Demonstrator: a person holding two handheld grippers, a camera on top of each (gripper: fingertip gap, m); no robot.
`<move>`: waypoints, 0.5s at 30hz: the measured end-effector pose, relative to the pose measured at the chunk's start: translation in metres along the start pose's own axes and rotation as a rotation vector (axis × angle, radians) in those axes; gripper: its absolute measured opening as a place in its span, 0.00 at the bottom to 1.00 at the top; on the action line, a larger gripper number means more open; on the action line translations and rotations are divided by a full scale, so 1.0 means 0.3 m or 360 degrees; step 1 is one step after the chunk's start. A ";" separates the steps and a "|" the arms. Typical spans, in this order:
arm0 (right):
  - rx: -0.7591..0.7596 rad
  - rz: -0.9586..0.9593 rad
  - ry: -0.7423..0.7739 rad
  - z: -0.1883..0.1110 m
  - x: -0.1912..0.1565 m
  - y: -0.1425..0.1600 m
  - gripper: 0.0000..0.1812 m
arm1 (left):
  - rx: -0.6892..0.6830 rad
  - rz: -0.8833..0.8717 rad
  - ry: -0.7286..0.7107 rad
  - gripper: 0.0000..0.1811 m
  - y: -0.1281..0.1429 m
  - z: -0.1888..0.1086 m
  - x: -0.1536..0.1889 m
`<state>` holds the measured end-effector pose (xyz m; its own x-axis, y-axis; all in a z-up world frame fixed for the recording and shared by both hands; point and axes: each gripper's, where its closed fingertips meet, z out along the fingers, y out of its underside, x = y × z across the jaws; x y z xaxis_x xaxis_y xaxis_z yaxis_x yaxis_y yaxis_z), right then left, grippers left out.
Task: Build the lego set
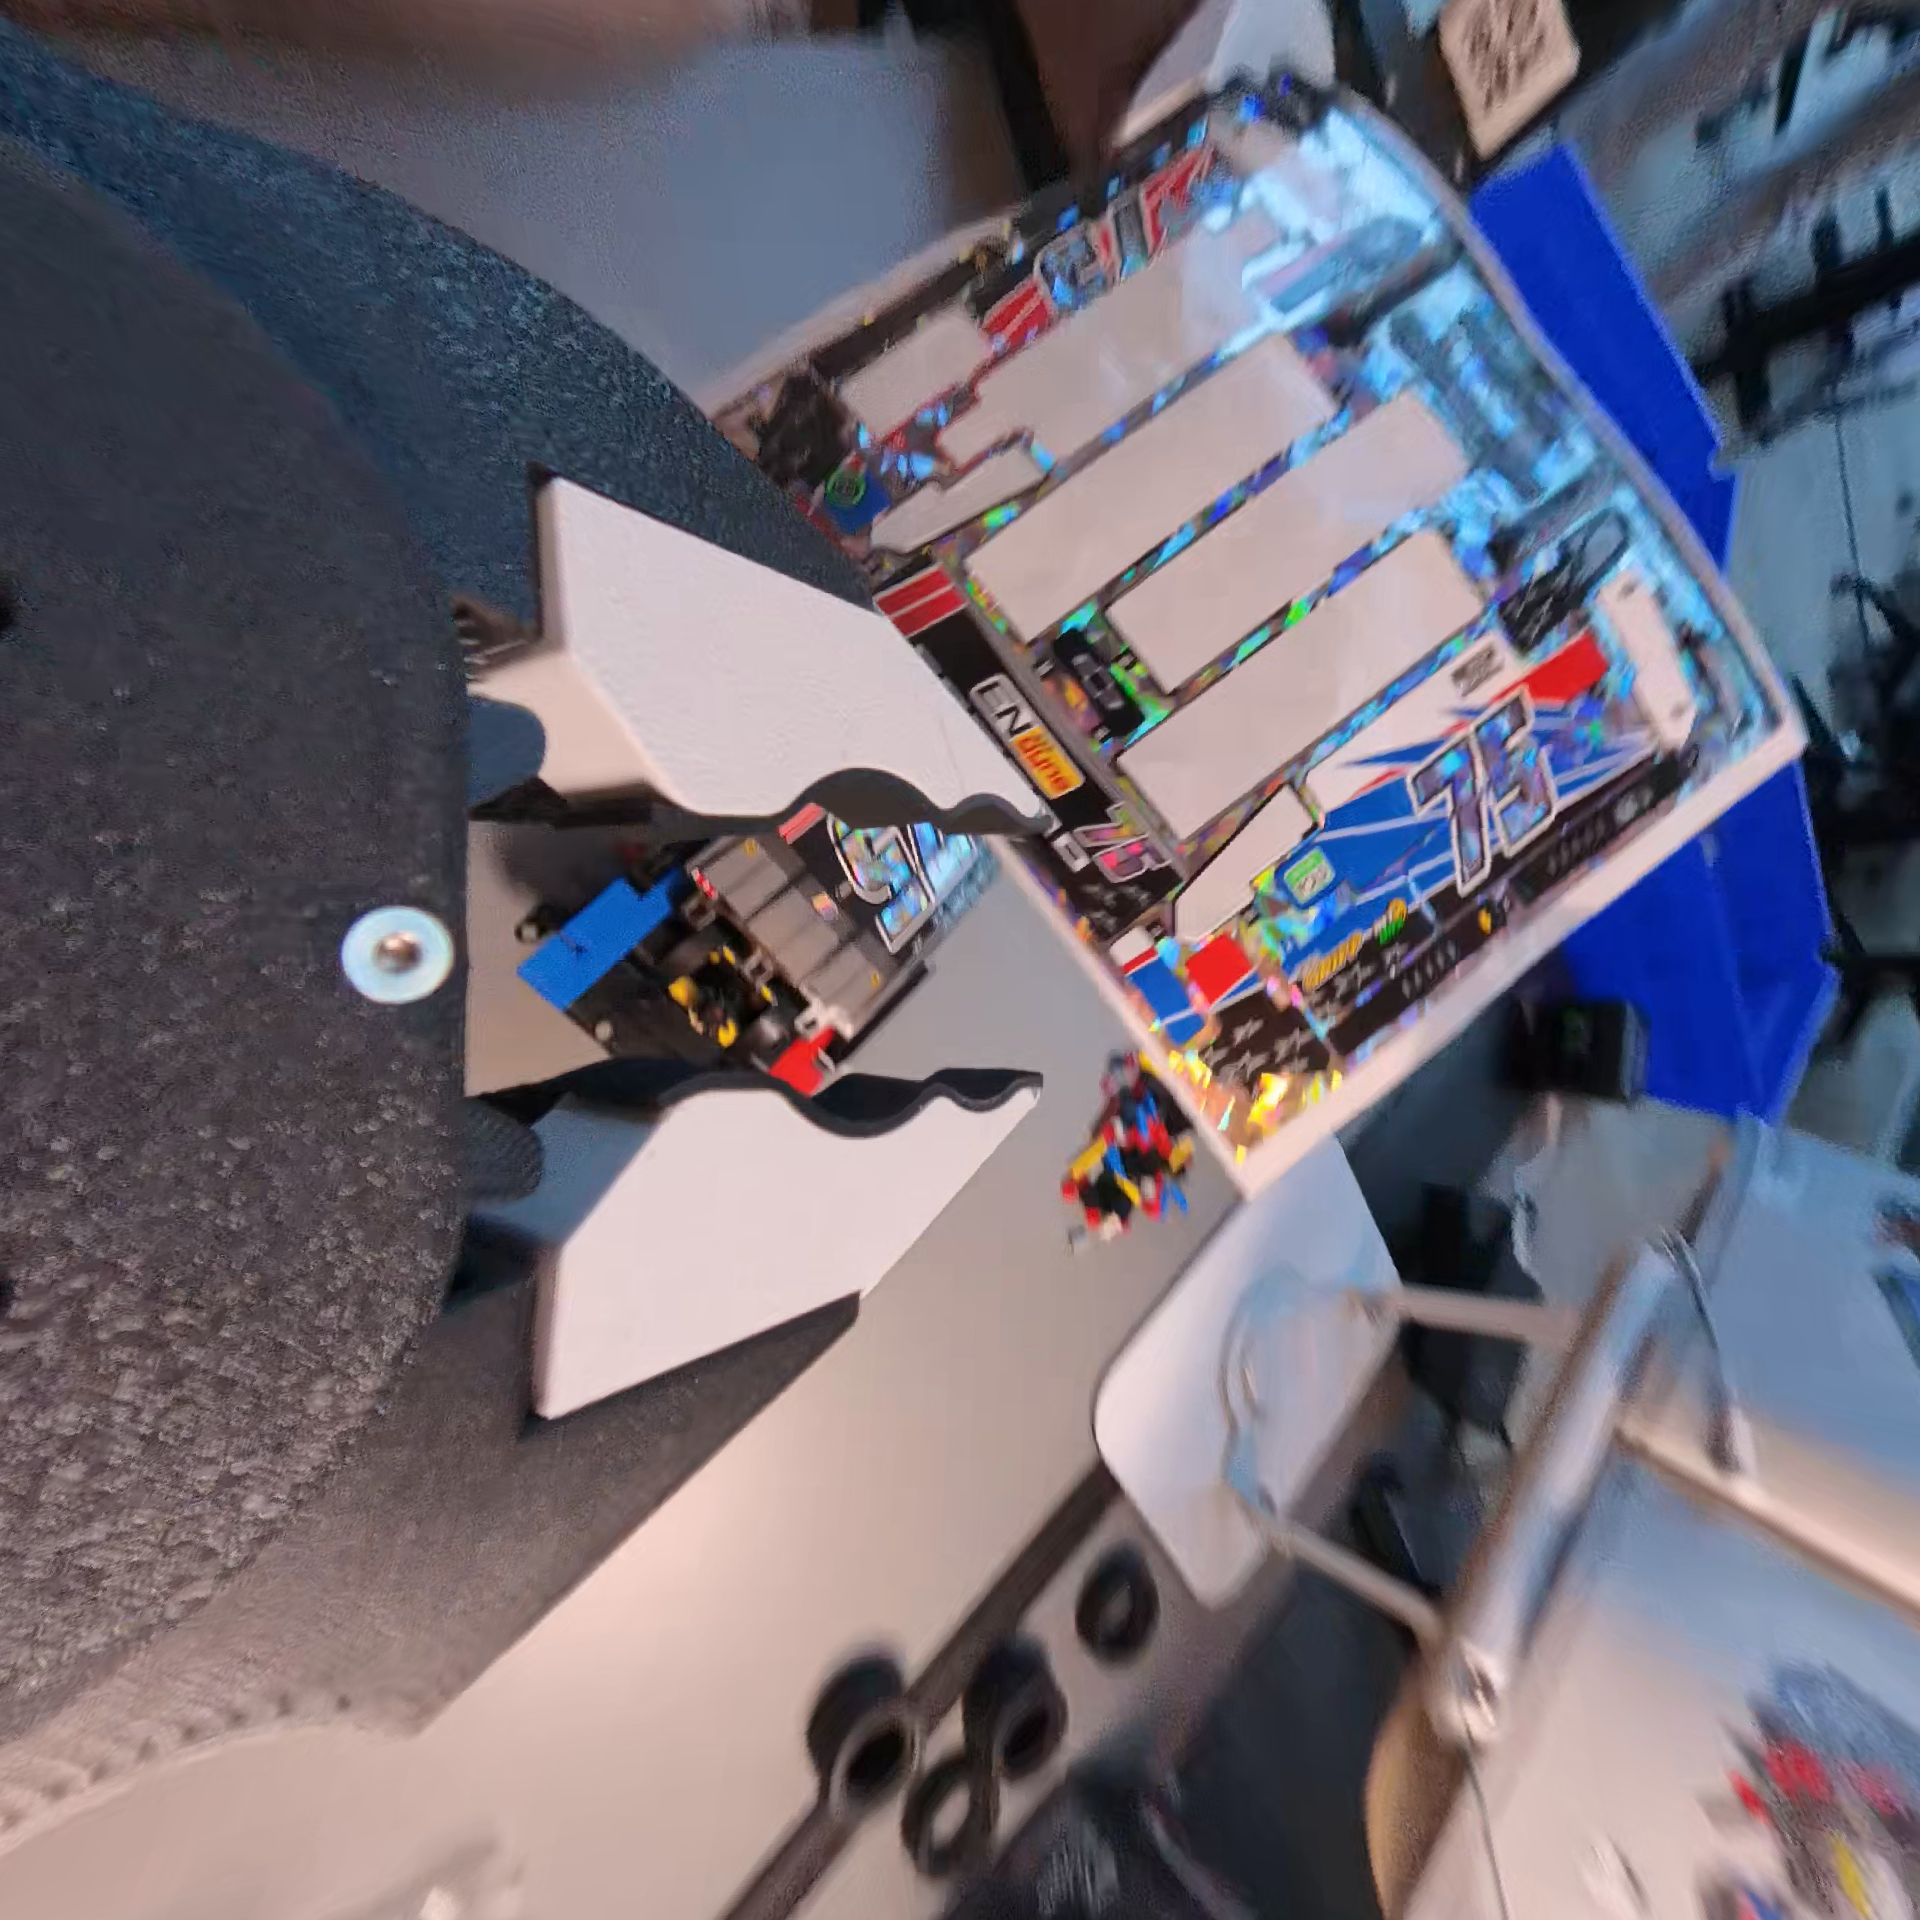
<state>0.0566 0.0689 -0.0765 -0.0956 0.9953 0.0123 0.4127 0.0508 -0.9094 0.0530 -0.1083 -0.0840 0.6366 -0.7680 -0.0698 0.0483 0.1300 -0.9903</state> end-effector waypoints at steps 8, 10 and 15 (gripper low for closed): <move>0.0339 -0.0924 -0.0075 -0.026 -0.419 -0.063 0.28 | -0.0038 0.0194 -0.0179 0.00 -0.002 -0.010 -0.049; 0.0217 -0.1288 0.0042 0.053 -0.481 -0.013 0.28 | -0.0121 0.0300 -0.0165 0.00 0.026 0.006 -0.031; 0.0168 -0.1348 -0.0088 0.153 -0.515 0.045 0.13 | -0.0216 0.0449 -0.0131 0.00 0.051 0.018 0.005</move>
<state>0.0354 -0.0878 -0.1096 -0.3788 0.6194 0.6877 0.0956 0.7653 -0.6366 0.0588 -0.1042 -0.0985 0.6707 -0.6594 -0.3396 -0.2385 0.2418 -0.9405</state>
